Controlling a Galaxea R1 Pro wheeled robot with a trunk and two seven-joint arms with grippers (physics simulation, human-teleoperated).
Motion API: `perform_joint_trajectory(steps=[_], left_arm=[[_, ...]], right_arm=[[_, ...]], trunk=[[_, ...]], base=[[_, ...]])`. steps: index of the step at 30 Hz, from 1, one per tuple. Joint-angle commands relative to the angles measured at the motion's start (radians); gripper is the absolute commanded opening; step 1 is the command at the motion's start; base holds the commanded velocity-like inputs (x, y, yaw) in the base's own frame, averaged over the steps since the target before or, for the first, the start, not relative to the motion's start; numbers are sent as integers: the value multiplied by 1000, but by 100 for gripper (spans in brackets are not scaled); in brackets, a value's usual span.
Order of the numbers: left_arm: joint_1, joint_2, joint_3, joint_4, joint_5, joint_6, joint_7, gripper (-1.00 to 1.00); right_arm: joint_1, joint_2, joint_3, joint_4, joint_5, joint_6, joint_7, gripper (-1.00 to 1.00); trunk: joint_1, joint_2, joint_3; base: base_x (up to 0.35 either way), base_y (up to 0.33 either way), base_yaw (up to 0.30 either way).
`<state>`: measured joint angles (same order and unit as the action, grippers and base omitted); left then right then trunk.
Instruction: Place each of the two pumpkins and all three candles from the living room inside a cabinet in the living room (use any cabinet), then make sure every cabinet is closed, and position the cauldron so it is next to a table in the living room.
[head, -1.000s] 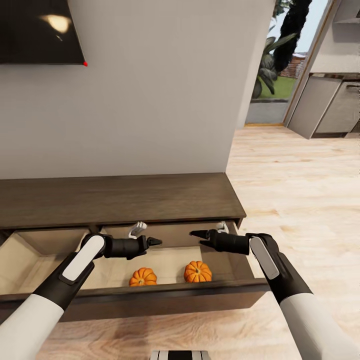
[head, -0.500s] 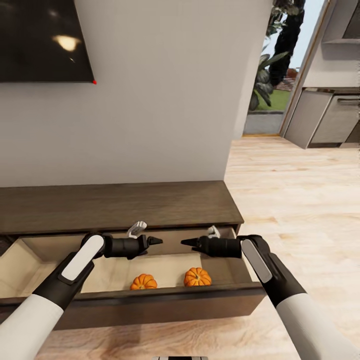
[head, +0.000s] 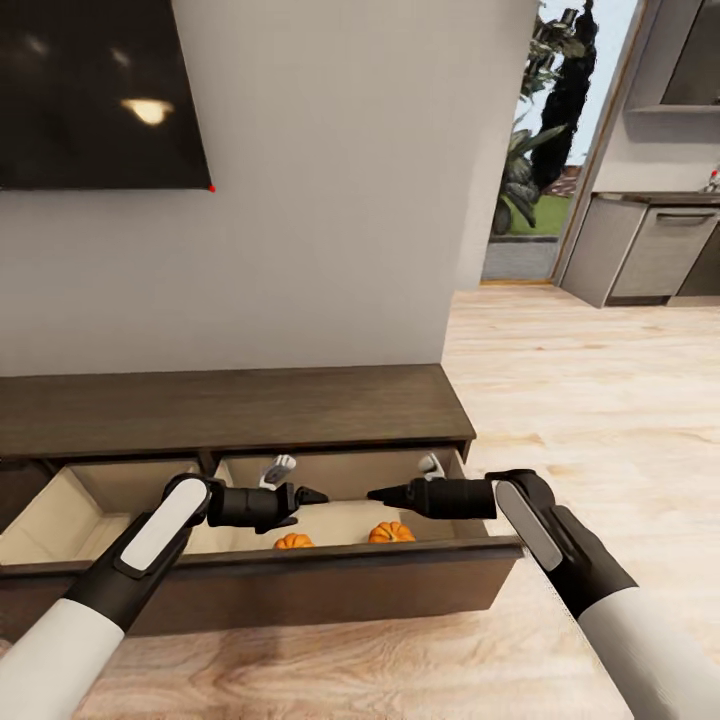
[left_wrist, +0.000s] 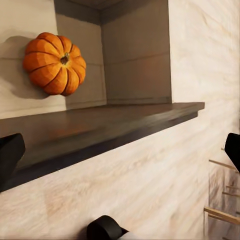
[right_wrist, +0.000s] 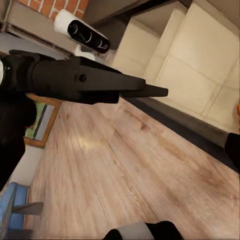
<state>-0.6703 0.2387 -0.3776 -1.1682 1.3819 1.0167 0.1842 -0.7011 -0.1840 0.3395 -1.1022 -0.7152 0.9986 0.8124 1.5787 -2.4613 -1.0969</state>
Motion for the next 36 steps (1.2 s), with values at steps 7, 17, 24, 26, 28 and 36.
perform_joint_trajectory(steps=[7, 17, 24, 26, 28, 36], left_arm=[[12, -2, -1, -13, 0, -1, -1, 100], [67, 2, 0, -85, -1, 0, -20, 100], [132, 93, -4, -209, 45, 1, -23, 100], [153, 122, -5, -222, 77, 0, -24, 100], [164, 131, -6, -226, 84, 0, -24, 100], [242, 137, -21, -244, 88, 0, -25, 100]], right_arm=[[0, -25, 14, -37, 6, -8, 69, 100], [0, -41, 94, -66, 5, -8, 76, 100], [0, -43, 151, -68, 6, -8, 76, 100], [0, -45, 191, -69, 6, -9, 76, 100], [0, -55, 218, -76, 6, -9, 76, 100], [0, -97, 296, -124, 6, -9, 76, 100]], trunk=[[-27, 49, 22], [-65, 119, 53], [-92, 168, 75], [-100, 182, 82], [-107, 196, 88], [-138, 252, 113]], base=[[-14, 0, 0], [0, 0, 0], [0, 0, 0], [0, 0, 0], [0, 0, 0], [-215, 0, 0]])
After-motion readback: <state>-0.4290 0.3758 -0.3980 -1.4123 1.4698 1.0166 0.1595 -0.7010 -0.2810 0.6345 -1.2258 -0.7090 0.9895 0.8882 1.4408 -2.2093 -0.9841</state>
